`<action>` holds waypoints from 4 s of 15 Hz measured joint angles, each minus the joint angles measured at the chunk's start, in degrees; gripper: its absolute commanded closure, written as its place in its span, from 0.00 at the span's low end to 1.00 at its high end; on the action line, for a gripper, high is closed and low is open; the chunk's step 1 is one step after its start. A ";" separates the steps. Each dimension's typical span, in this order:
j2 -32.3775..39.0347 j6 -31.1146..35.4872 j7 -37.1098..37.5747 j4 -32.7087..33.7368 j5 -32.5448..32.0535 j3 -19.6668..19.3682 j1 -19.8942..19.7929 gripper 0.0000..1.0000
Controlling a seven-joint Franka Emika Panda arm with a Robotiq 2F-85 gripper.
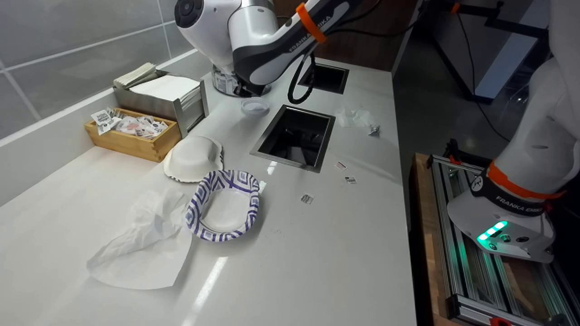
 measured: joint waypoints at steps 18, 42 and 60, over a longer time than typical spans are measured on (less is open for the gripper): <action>-3.70 18.41 -28.02 -6.63 45.20 1.27 -11.11 0.00; -2.94 23.58 -40.92 -8.43 51.54 1.47 -13.89 0.47; -2.82 23.57 -42.22 -7.07 51.57 2.13 -13.73 0.04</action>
